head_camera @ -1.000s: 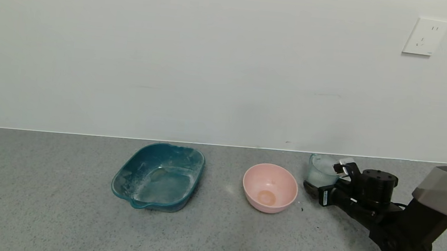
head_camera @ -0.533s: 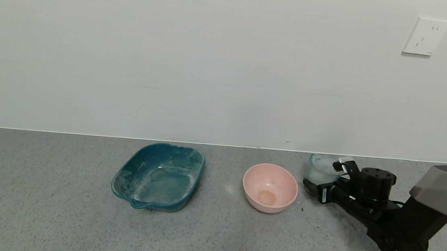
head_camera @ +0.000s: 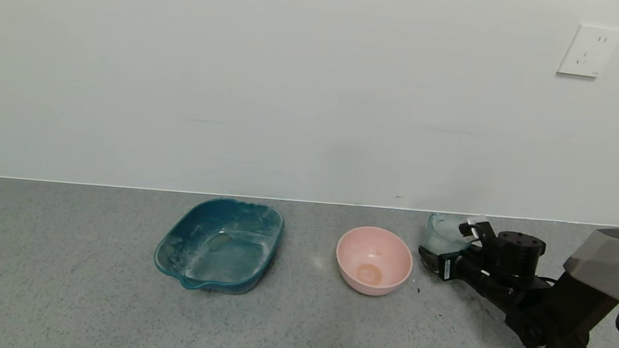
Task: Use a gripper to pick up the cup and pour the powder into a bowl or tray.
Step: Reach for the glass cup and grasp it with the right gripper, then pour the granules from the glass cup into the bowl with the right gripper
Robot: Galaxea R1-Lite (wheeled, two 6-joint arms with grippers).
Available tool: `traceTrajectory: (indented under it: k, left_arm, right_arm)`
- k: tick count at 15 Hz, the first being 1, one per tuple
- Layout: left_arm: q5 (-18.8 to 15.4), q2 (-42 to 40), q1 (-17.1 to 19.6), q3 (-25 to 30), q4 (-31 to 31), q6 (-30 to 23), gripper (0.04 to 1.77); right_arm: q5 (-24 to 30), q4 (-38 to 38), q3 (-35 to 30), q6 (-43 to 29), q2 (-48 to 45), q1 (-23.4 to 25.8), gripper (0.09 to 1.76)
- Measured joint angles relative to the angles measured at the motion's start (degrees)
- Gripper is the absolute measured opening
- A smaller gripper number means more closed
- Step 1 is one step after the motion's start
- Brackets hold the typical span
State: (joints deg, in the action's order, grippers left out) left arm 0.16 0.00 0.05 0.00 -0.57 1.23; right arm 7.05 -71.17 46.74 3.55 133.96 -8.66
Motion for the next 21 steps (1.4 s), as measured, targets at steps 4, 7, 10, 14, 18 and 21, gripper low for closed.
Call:
traceTrajectory:
  k: [4,7,10,14,18,21]
  left_arm:
    - [0.0,0.0,0.0,0.0,0.0,0.0,1.76]
    - [0.0,0.0,0.02,0.0,0.0,0.0,1.76]
    - [0.0,0.0,0.02,-0.02,0.09,-0.02,1.76]
    - [0.0,0.0,0.0,-0.05,1.58,0.0,1.76]
    - [0.0,0.0,0.02,0.0,-0.05,-0.02,1.76]
    - [0.0,0.0,0.05,0.0,-0.02,0.0,1.76]
  right_arm:
    - [0.02,-0.05,0.11,0.09,0.05,0.0,1.36]
    - [0.0,-0.02,0.09,0.2,0.05,-0.07,1.36]
    - [0.0,-0.02,0.0,0.28,-0.09,-0.11,1.36]
    - [0.0,0.2,-0.09,0.3,-0.74,-0.11,1.35]
    - [0.11,2.46,-0.41,0.44,-3.47,-0.33,1.35]
    - [0.11,9.63,0.28,2.05,-7.84,-0.66,1.35]
